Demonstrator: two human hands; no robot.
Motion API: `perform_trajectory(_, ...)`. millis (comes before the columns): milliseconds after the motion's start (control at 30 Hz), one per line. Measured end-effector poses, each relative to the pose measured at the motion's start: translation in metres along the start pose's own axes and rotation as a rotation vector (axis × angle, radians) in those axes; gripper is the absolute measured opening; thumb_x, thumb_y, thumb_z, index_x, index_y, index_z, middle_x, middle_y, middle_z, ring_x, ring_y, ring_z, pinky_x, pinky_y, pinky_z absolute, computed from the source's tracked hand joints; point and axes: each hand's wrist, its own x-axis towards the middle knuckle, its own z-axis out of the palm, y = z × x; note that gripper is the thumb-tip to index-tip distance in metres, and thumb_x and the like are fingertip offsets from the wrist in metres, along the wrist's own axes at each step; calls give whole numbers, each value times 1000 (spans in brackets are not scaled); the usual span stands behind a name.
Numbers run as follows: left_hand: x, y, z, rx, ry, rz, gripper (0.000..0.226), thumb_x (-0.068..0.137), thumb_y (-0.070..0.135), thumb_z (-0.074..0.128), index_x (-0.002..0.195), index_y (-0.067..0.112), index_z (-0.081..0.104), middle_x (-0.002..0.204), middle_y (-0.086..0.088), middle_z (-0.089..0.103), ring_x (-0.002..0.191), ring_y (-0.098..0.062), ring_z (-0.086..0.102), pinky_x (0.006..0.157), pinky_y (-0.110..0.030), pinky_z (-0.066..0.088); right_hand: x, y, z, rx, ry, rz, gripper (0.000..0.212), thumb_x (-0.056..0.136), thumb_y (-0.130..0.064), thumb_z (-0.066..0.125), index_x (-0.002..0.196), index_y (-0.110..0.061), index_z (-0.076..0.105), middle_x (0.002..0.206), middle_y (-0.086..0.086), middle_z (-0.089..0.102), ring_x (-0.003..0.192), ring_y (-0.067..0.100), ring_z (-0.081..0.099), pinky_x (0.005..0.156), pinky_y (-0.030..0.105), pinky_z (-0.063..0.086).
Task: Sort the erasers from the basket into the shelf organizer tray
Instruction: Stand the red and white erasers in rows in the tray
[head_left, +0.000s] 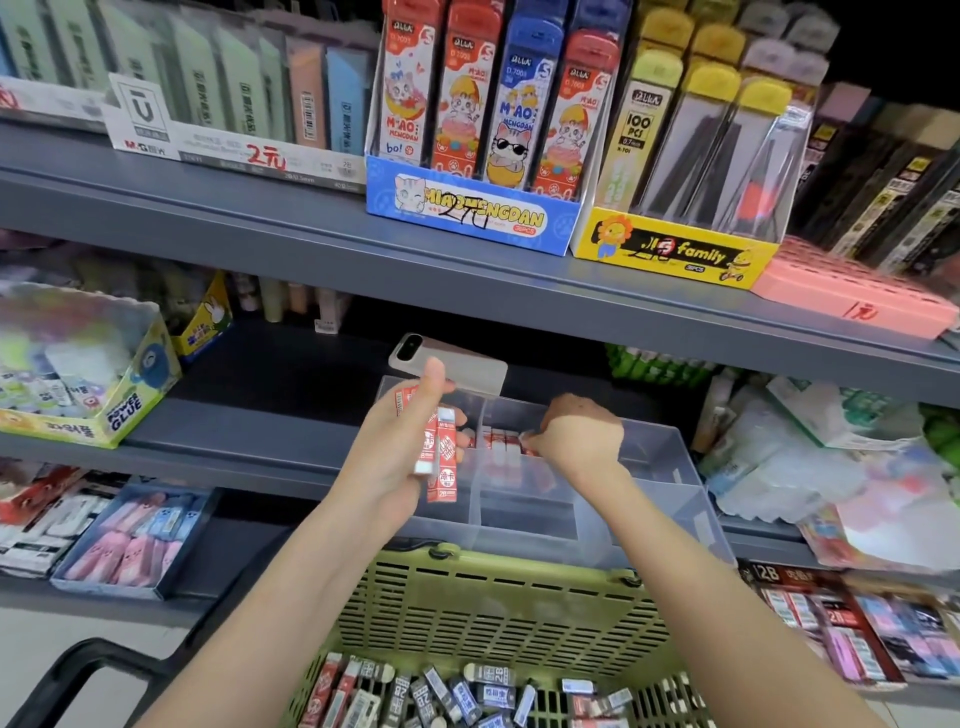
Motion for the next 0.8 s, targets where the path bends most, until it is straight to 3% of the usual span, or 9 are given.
perform_trajectory(133, 2, -4, 2, 4, 5, -69, 70, 49, 66, 66, 96, 14, 63, 62, -2, 66, 51, -12, 62, 43, -22, 47, 3, -1, -6, -92, -113, 3, 19, 82, -38, 61, 84, -21, 53, 81, -1, 54, 83, 22, 61, 63, 22, 38)
perform_trajectory(267, 1, -7, 2, 29, -12, -56, 78, 43, 70, 66, 97, 15, 63, 62, -1, 66, 52, -12, 63, 45, -23, 48, 7, 2, -10, -114, -243, -7, 8, 82, -24, 59, 86, -18, 57, 74, -4, 54, 74, 20, 55, 64, 23, 39)
perform_trajectory(367, 0, -8, 0, 38, -27, -43, 75, 48, 69, 65, 100, 14, 62, 61, 0, 66, 52, -11, 62, 46, -22, 48, 5, 5, -11, -75, -251, -29, 9, 81, -27, 59, 79, -18, 57, 69, -4, 54, 69, 17, 55, 62, 21, 39)
perform_trajectory(500, -1, -9, -1, 27, -18, -53, 69, 54, 65, 62, 100, 14, 61, 60, 1, 66, 51, -10, 62, 46, -22, 49, 3, 12, -17, -18, -342, -136, 22, 86, -37, 52, 75, -18, 58, 80, -1, 60, 74, 19, 54, 61, 23, 38)
perform_trajectory(567, -2, -9, 1, -1, -10, -73, 64, 58, 62, 62, 99, 14, 62, 60, 0, 66, 52, -11, 63, 46, -22, 49, -1, 17, -19, 16, -367, -174, 26, 90, -35, 46, 83, -16, 63, 93, 1, 64, 83, 21, 56, 69, 26, 43)
perform_trajectory(667, -3, -9, 5, -101, -7, -107, 60, 61, 58, 62, 98, 10, 60, 57, -1, 63, 49, -12, 60, 44, -23, 49, -22, 19, -25, 73, -167, -241, 33, 96, -35, 40, 93, -14, 66, 104, 4, 66, 97, 25, 58, 79, 31, 45)
perform_trajectory(733, -4, -9, 8, -174, -10, -110, 58, 63, 55, 64, 98, 9, 59, 55, -1, 61, 47, -13, 59, 44, -24, 50, -45, 15, -30, 299, -26, -312, 40, 96, -42, 40, 84, -16, 68, 89, 2, 70, 87, 22, 61, 73, 32, 47)
perform_trajectory(800, -5, -11, 9, -210, 2, -99, 54, 63, 53, 65, 96, 10, 60, 56, -1, 62, 48, -13, 60, 46, -25, 51, -77, 6, -40, 644, -39, -368, 45, 86, -58, 43, 74, -22, 68, 75, -3, 70, 70, 10, 60, 64, 28, 46)
